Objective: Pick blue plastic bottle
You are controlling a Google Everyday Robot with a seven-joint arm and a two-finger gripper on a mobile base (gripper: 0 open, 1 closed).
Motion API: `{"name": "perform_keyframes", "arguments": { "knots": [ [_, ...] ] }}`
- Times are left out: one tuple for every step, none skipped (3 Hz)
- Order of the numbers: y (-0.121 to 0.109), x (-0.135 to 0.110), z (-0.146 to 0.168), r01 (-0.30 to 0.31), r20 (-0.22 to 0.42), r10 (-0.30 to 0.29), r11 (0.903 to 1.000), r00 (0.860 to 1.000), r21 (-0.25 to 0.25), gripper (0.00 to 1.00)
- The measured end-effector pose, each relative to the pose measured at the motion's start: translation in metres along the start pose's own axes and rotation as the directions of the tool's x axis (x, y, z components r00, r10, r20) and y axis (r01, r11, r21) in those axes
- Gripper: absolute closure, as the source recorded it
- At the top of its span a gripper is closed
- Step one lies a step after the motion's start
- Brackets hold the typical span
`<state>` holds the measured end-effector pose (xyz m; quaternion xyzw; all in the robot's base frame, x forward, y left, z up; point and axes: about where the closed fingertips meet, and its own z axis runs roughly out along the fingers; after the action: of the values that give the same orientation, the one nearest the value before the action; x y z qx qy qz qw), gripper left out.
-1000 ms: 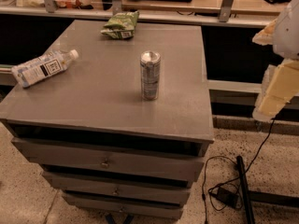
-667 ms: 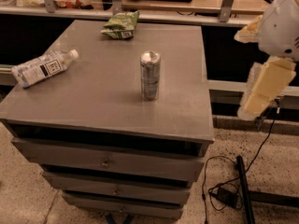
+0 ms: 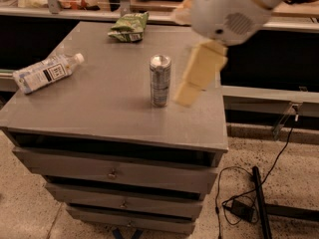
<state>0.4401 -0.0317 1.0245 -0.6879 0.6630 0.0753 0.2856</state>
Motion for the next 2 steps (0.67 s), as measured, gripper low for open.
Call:
{"name": "perform_keyframes", "arguments": {
  "knots": [
    [-0.013,-0.045,0.034,0.045,0.051,-0.044,0.9988,0.998,-0.018,0.00],
    [-0.020,-0.101,0.077,0.113,0.075,-0.110,0.9929,0.991,-0.037,0.00]
  ]
}}
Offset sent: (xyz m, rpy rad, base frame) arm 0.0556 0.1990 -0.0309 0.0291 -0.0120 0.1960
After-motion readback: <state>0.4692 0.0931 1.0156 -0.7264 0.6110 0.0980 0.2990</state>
